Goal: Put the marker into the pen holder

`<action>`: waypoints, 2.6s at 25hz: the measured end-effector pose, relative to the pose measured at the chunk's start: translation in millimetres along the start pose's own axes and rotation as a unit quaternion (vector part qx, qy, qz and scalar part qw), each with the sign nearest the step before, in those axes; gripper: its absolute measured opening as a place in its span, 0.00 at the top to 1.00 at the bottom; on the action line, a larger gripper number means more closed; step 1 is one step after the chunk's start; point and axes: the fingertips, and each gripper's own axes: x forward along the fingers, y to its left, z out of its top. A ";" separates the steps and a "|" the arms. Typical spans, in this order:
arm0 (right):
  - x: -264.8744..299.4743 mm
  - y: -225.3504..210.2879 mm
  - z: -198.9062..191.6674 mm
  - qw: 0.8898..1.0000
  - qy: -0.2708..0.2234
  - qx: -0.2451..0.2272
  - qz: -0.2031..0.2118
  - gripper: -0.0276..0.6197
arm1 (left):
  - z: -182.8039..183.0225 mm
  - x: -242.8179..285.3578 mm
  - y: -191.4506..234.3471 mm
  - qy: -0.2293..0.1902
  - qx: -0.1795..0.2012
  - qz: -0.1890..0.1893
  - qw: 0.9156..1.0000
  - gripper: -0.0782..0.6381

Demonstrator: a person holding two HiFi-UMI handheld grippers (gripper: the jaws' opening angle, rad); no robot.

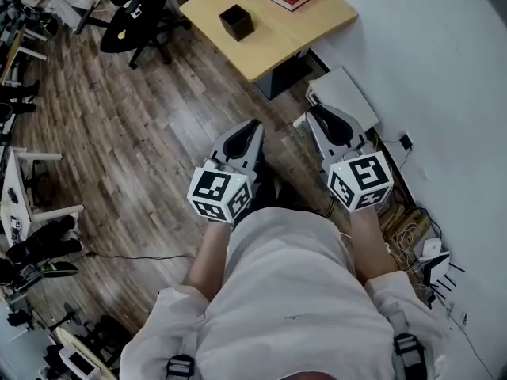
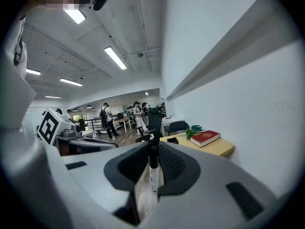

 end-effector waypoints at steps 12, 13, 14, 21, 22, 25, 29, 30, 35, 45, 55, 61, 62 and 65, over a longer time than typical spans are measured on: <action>66.9 -24.2 21.7 1.000 0.006 0.004 0.000 0.86 | 24.9 44.6 56.9 0.003 -0.008 -0.001 1.000 0.85; 73.3 -25.9 23.8 1.000 0.007 0.004 0.000 0.86 | 27.6 47.8 62.1 0.003 -0.009 -0.002 1.000 0.85; 79.6 -27.3 26.2 1.000 0.007 0.005 0.000 0.86 | 30.5 50.8 67.3 0.003 -0.009 -0.002 1.000 0.85; 126.4 -28.1 43.8 1.000 0.009 0.003 0.003 0.86 | 49.7 63.7 109.1 -0.001 -0.009 0.000 1.000 0.85; 133.6 -28.0 46.1 1.000 0.009 0.004 0.004 0.86 | 52.2 65.1 116.0 -0.001 -0.010 0.001 1.000 0.85; 154.5 -27.1 53.8 1.000 0.010 0.003 0.006 0.86 | 59.1 69.1 136.3 -0.004 -0.014 0.006 1.000 0.85; 181.8 -26.0 62.8 1.000 0.012 0.000 0.005 0.86 | 67.3 74.4 161.7 -0.008 -0.019 0.008 1.000 0.85; 188.5 -25.3 64.5 1.000 0.013 -0.001 0.004 0.86 | 68.9 75.2 167.9 -0.007 -0.020 0.007 1.000 0.85; 222.2 -23.6 72.9 1.000 0.014 0.002 -0.002 0.86 | 77.0 82.1 200.9 -0.006 -0.024 0.005 1.000 0.85; 269.2 -25.0 82.5 1.000 0.014 0.012 -0.017 0.86 | 88.3 97.0 245.6 -0.003 -0.025 -0.011 1.000 0.85; 280.2 -25.6 85.8 0.999 0.009 0.021 -0.030 0.86 | 87.3 99.6 258.8 0.007 -0.024 -0.020 0.999 0.85; 280.4 -38.5 78.2 0.999 0.017 0.025 -0.026 0.86 | 82.4 109.5 254.9 0.007 -0.031 -0.017 0.999 0.85; 282.4 -40.6 78.3 0.999 0.017 0.026 -0.023 0.86 | 81.8 111.4 255.6 0.008 -0.032 -0.015 0.999 0.85; 290.3 -47.4 80.3 0.999 0.017 0.027 -0.013 0.86 | 82.2 118.6 258.9 0.010 -0.035 -0.006 0.999 0.85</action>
